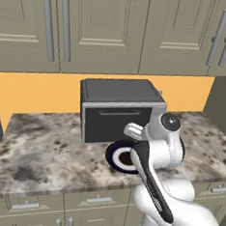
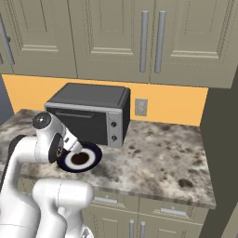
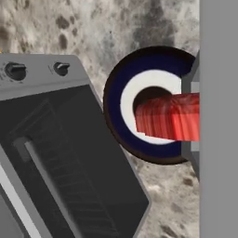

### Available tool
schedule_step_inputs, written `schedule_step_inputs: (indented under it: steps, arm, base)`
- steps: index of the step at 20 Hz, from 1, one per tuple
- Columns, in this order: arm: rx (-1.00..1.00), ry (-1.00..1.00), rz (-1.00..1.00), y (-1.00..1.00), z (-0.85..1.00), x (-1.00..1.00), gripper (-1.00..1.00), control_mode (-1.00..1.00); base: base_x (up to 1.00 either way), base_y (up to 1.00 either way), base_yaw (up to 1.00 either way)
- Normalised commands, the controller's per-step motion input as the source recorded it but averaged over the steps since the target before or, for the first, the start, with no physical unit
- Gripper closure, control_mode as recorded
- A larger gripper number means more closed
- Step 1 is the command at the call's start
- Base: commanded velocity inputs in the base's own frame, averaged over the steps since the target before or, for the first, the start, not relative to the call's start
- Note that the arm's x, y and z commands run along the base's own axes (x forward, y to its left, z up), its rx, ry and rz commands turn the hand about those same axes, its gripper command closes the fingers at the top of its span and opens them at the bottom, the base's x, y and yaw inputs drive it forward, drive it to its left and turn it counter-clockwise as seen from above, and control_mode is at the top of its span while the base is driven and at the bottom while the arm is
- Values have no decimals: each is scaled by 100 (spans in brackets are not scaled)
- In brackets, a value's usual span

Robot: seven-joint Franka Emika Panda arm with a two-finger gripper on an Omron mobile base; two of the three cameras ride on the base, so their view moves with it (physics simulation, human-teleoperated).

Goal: Place the steak on the counter behind the older steak on the same shelf of the fridge to maintain FIFO order. Close the fridge door when finished.

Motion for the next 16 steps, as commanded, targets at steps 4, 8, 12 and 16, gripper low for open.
schedule_step_inputs:
  steps: [4, 8, 12, 16]
  arm:
    - [3, -1, -13, -19, 74, -51, 100, -100]
    - [0, -1, -10, 0, 49, -38, 100, -100]
    - [-3, 0, 0, 12, 0, -11, 100, -100]
    - [-1, -7, -3, -3, 1, -66, 100, -100]
  base:
    - [0, 0, 0]
    - [0, 0, 0]
    - [0, 0, 0]
    - [0, 0, 0]
